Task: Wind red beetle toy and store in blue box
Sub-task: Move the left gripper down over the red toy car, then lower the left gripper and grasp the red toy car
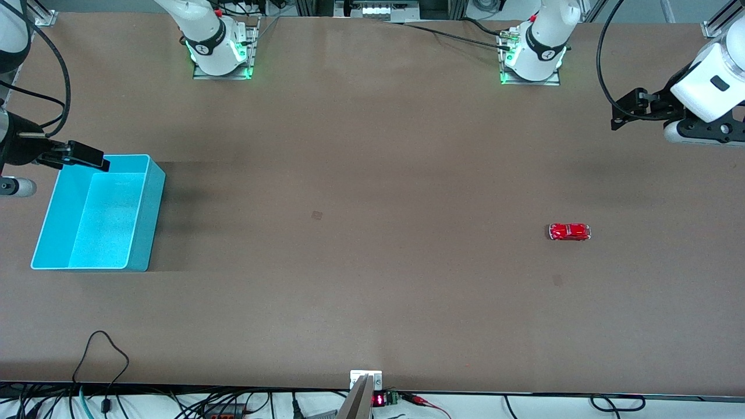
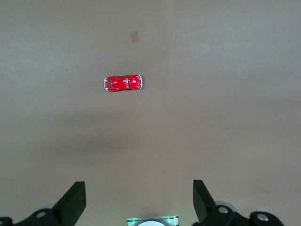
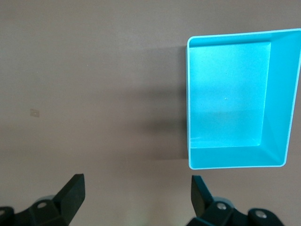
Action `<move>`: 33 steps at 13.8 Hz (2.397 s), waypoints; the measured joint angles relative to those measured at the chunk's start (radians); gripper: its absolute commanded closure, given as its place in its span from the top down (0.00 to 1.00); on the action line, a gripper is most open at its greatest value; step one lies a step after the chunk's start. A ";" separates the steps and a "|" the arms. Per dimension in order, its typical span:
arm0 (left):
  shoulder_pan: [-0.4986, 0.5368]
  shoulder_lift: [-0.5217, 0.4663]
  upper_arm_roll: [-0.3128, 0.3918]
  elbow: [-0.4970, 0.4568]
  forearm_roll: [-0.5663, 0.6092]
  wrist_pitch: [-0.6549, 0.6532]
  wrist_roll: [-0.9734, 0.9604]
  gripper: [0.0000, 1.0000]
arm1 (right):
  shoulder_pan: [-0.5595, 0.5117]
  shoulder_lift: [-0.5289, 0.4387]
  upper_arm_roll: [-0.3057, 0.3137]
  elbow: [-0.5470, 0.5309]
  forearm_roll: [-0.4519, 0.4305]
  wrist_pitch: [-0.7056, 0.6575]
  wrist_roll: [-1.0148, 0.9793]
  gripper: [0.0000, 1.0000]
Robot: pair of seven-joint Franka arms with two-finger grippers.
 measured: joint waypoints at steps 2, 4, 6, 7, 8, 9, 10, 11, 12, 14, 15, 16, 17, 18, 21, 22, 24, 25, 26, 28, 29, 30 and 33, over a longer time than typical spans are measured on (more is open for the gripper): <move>0.000 0.000 0.000 0.000 0.000 0.000 0.000 1.00 | 0.000 0.000 0.000 0.000 0.000 0.000 0.000 1.00; 0.000 0.000 0.000 0.000 0.000 0.000 0.000 1.00 | 0.000 0.001 0.000 0.000 0.000 0.000 0.000 1.00; 0.000 0.001 0.000 0.000 0.000 0.000 0.000 1.00 | 0.000 0.001 0.000 0.000 0.000 0.000 0.000 1.00; 0.000 0.003 -0.001 0.000 0.000 -0.003 0.000 1.00 | 0.000 0.001 0.000 0.000 0.000 0.000 0.000 1.00; 0.000 0.007 -0.001 0.000 0.000 -0.019 0.000 1.00 | 0.000 0.001 0.000 0.000 0.000 0.000 0.000 1.00; 0.000 0.015 -0.001 0.000 0.000 -0.052 0.000 1.00 | 0.000 0.001 0.000 0.000 0.000 0.000 0.000 1.00; 0.000 0.023 0.000 0.000 0.000 -0.096 0.000 1.00 | 0.000 0.001 0.000 0.000 0.000 0.000 0.000 1.00; 0.000 0.032 -0.001 0.000 0.000 -0.144 0.001 1.00 | 0.000 0.001 0.000 0.000 0.000 0.000 0.000 1.00; 0.000 0.041 -0.001 0.000 0.000 -0.183 0.001 1.00 | 0.000 0.001 0.000 0.000 0.000 0.000 0.000 1.00; 0.000 0.063 -0.002 -0.001 0.000 -0.214 0.022 1.00 | 0.000 0.001 0.000 0.000 0.000 0.000 0.000 1.00; 0.000 0.077 -0.002 -0.002 0.000 -0.212 0.067 1.00 | 0.000 0.001 0.000 0.000 0.000 0.000 0.000 1.00; 0.000 0.096 -0.002 -0.003 0.000 -0.197 0.143 1.00 | 0.000 0.001 0.000 0.000 0.000 0.000 0.000 1.00; 0.001 0.116 -0.002 -0.007 0.004 -0.165 0.236 1.00 | 0.000 0.001 0.000 0.000 0.000 0.000 0.000 1.00; 0.005 0.134 -0.001 -0.015 0.012 -0.130 0.328 1.00 | 0.000 0.001 0.000 0.000 0.000 0.000 0.000 1.00; 0.017 0.187 -0.001 -0.049 0.051 -0.014 0.606 1.00 | -0.001 0.001 0.000 0.000 0.000 0.000 0.000 1.00; 0.024 0.200 0.000 -0.064 0.070 0.041 0.700 1.00 | -0.001 0.001 0.000 0.000 0.000 0.000 0.000 1.00; 0.047 0.213 0.000 -0.121 0.086 0.176 0.893 1.00 | -0.001 0.001 0.000 0.000 0.000 0.000 0.000 1.00; 0.063 0.216 0.001 -0.162 0.087 0.252 0.986 1.00 | -0.001 0.001 0.000 0.000 0.000 0.000 0.000 1.00; 0.079 0.218 0.002 -0.207 0.087 0.327 1.064 1.00 | -0.001 0.001 0.000 0.000 0.000 0.000 0.000 1.00; 0.100 0.223 0.002 -0.295 0.089 0.481 1.198 1.00 | -0.001 0.001 -0.001 0.000 0.000 0.000 0.000 1.00; 0.107 0.230 0.002 -0.331 0.090 0.554 1.262 1.00 | -0.001 0.001 -0.001 0.000 0.000 0.000 0.000 1.00; 0.114 0.245 0.002 -0.358 0.090 0.614 1.322 1.00 | -0.001 0.001 -0.001 0.000 0.000 0.000 0.000 1.00; 0.126 0.327 0.002 -0.384 0.090 0.702 1.428 1.00 | -0.001 0.001 -0.001 0.000 0.000 0.000 0.000 1.00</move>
